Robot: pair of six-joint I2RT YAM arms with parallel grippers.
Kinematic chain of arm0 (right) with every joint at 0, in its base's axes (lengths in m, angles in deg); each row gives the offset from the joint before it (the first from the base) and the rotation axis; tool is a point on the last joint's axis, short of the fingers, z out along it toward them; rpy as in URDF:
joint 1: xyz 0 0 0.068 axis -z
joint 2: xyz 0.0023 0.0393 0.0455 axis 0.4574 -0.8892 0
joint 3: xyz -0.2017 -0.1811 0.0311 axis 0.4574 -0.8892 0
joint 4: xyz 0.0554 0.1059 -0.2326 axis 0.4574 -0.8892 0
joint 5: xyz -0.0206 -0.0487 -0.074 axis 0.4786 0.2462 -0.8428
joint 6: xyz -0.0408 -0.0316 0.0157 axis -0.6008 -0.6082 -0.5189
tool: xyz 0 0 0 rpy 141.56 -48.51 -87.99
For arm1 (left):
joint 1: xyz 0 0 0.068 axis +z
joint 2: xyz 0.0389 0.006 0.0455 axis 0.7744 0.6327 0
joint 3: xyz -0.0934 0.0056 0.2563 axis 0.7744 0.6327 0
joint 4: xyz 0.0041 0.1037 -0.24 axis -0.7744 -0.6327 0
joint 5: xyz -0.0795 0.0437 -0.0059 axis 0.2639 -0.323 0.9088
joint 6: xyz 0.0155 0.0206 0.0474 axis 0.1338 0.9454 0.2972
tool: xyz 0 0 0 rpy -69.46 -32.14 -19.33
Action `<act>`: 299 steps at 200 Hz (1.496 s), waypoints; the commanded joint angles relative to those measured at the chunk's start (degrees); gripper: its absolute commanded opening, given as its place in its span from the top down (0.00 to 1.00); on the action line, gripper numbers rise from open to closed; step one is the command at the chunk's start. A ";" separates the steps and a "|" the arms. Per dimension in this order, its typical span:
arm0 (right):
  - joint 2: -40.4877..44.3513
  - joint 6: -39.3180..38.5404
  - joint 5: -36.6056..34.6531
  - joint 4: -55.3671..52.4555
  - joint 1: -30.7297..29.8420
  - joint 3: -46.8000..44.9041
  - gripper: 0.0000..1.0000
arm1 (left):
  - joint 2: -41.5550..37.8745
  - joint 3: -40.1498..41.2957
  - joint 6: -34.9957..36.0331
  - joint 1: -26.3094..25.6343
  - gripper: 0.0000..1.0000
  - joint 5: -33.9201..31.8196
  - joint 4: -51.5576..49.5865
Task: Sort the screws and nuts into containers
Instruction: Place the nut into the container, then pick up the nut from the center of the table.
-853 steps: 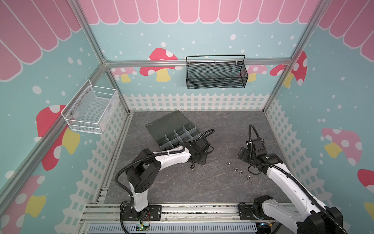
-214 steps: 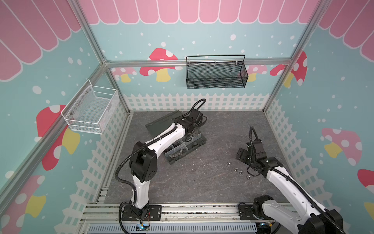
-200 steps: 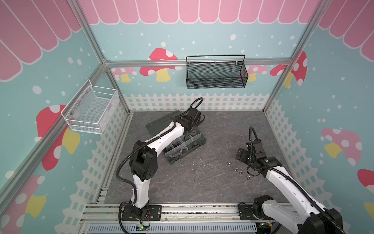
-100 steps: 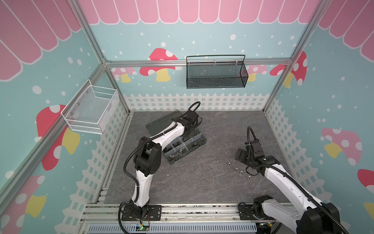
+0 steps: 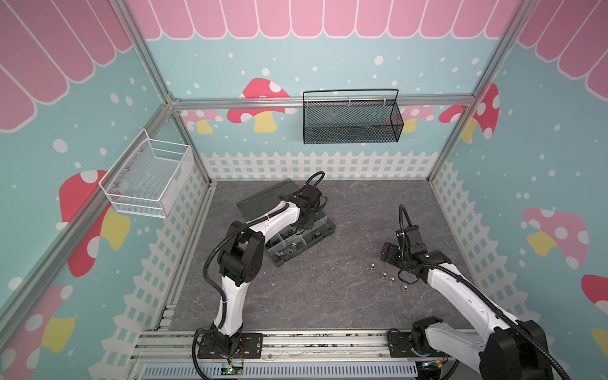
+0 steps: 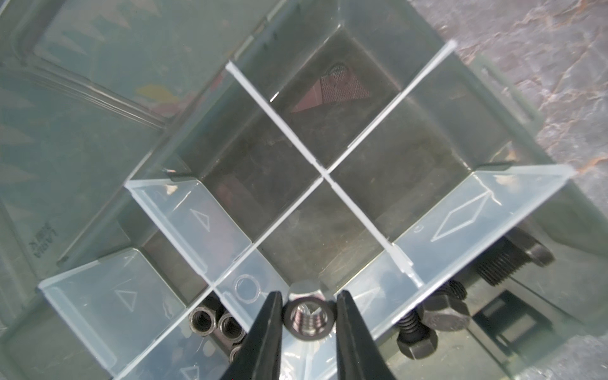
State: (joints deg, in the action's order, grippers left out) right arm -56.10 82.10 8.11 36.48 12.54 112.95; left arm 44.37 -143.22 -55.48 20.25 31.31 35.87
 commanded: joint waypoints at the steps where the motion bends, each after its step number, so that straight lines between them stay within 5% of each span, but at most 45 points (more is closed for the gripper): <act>1: -1.28 -0.81 1.14 -0.45 -0.77 1.21 0.14 | -1.35 1.09 0.02 0.27 0.70 -0.17 0.90; 101: -6.55 1.61 1.14 -3.58 -9.65 3.85 0.29 | -5.23 4.01 -1.96 0.34 0.45 1.82 4.52; 134: -8.87 1.95 1.78 -3.59 -10.55 3.60 0.33 | -10.67 8.33 -3.23 -0.04 0.28 2.18 6.39; 167: -12.15 0.94 3.47 -3.33 -10.50 4.81 0.36 | -17.88 16.07 -5.24 -0.32 0.01 3.81 10.62; 299: -21.47 -4.21 4.67 -5.27 -8.73 9.58 0.46 | -51.01 52.12 -18.04 0.11 0.00 -4.71 27.85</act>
State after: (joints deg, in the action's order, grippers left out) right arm -76.23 79.17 13.38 32.96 3.08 120.84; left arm -2.31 -94.96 -69.43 20.16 29.76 59.56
